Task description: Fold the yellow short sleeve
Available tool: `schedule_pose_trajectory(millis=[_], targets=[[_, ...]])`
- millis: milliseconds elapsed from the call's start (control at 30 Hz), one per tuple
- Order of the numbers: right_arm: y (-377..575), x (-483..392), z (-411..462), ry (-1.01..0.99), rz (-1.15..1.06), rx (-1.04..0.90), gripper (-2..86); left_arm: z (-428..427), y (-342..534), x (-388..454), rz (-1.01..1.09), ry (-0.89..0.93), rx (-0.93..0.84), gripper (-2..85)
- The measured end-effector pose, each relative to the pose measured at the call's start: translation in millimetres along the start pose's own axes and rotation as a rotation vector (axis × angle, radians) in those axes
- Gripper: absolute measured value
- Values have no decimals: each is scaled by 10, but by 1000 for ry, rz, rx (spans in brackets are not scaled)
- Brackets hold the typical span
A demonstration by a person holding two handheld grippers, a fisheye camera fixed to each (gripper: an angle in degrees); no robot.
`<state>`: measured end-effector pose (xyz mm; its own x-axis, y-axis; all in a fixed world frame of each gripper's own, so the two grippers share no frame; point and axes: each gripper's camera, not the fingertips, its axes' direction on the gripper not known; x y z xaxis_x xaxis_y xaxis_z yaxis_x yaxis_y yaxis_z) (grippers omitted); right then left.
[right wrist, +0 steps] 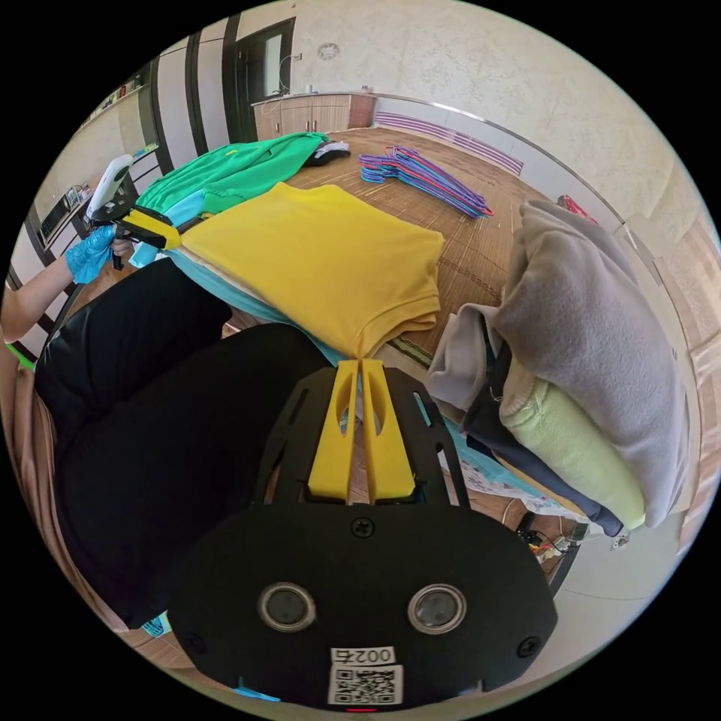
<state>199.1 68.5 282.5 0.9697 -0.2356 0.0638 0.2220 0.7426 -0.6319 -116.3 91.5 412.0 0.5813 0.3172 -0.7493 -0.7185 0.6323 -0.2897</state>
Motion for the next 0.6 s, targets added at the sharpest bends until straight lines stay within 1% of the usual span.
schedule_pose_trajectory(millis=[100,200,300,367,600], targets=[[31,-1,12,-4,13,-21,-10,14,-36,47,0,46,-11,-10],[33,-25,16,0,10,-37,-9,-55,-89,51,-61,29,16,-11],[13,-40,25,1,15,-43,-9,-173,-205,40,-117,-15,86,-12],[0,-55,48,3,16,-49,-9,-207,-368,-19,-151,-93,121,-12],[-1,-89,72,-2,22,-51,-9,20,-935,-383,-256,-202,155,24]])
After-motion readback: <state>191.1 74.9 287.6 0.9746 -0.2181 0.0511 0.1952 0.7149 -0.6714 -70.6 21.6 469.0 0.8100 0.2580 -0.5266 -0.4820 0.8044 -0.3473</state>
